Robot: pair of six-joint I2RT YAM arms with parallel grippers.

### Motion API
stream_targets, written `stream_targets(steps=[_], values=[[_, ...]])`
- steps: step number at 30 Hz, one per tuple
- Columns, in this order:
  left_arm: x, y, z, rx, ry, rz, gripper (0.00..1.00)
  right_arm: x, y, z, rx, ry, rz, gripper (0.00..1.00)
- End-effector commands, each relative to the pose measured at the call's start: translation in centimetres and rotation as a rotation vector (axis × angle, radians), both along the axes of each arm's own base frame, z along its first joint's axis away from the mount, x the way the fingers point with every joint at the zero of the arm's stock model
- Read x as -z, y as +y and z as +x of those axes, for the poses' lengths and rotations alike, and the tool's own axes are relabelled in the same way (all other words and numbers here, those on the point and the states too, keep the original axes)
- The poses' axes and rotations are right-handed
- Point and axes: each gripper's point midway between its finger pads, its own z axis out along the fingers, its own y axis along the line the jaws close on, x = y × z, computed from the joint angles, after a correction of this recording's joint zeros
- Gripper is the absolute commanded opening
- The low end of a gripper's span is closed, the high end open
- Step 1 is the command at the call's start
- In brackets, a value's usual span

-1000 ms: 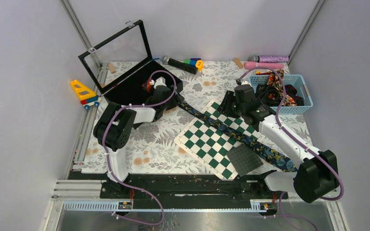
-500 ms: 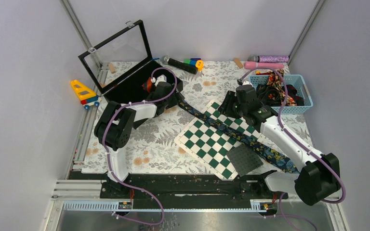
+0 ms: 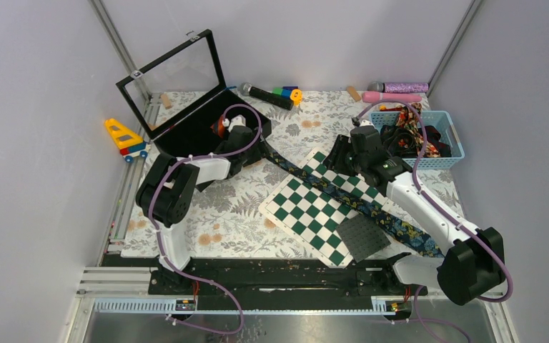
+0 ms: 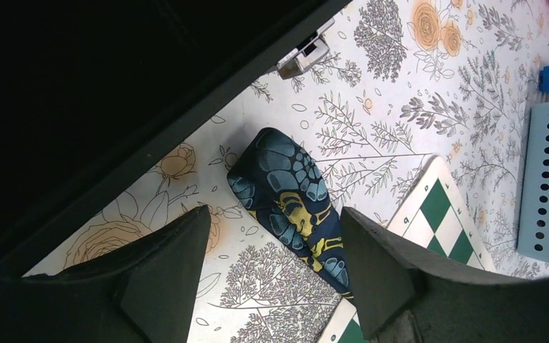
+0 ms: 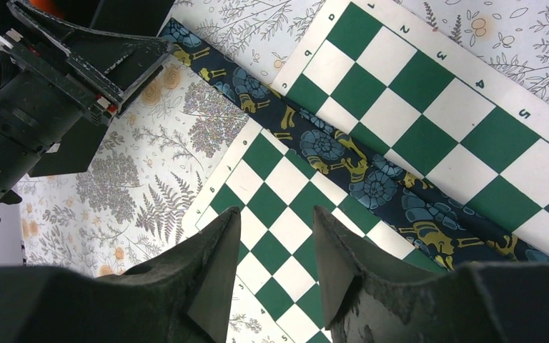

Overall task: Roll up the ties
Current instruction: Move the tie to the center of the board.

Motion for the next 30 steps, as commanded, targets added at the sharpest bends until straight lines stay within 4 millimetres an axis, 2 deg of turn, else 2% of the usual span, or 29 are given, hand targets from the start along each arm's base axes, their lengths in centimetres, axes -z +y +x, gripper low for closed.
stream_targets(steps=[1,8,14,17,24,30], values=[[1.6,3.3,1.6,-0.131,0.034,0.068,0.71,-2.2,0.3,0.6,-0.007,-0.048,0.03,0.49],[2.2,4.3,3.1,-0.208,0.102,0.145,0.69,-3.1,0.2,0.7,-0.005,-0.069,0.039,0.49],[2.6,4.7,2.9,-0.229,0.133,0.165,0.68,-3.3,0.3,0.6,-0.008,-0.071,0.045,0.5],[2.6,3.8,3.3,-0.18,0.119,0.144,0.68,-3.2,0.2,0.6,-0.007,-0.069,0.047,0.5],[2.8,1.8,3.7,-0.1,0.123,0.091,0.57,-3.2,0.0,0.5,-0.001,-0.074,0.045,0.5],[2.4,1.6,3.7,-0.085,0.088,0.083,0.54,-3.1,-0.1,0.6,0.0,-0.07,0.044,0.5]])
